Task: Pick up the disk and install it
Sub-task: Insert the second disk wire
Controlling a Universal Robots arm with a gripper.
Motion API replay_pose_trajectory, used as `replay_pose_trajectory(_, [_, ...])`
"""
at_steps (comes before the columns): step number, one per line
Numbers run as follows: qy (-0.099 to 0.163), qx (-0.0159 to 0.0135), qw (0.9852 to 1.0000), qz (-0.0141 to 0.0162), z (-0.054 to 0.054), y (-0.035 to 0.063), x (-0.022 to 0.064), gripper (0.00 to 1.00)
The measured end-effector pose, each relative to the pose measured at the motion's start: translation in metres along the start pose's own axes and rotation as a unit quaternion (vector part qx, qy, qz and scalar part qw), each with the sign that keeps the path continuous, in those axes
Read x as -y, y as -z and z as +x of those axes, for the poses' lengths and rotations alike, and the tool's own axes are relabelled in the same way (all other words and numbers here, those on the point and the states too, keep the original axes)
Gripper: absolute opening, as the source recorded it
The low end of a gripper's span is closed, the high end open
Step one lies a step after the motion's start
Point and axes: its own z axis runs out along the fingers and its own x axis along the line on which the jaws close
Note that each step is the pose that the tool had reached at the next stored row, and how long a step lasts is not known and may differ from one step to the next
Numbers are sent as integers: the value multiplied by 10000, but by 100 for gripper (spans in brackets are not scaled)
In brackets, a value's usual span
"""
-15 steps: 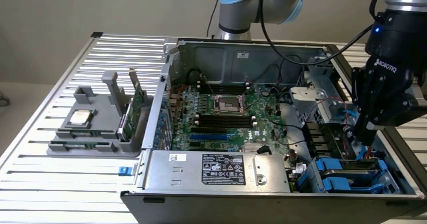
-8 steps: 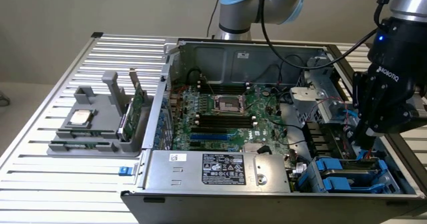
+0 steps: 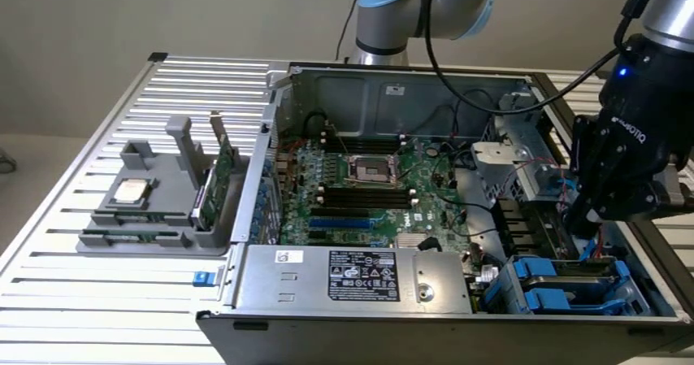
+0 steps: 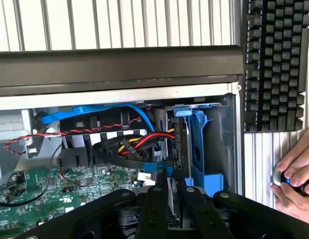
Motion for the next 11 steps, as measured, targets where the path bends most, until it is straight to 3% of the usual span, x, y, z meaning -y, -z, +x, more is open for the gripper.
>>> replay_pose_trajectory(3, [0, -142, 9999, 13, -73, -31, -6, 16])
replay_pose_trajectory(11, [1, -451, 9990, 40, -285, -127, -19, 16])
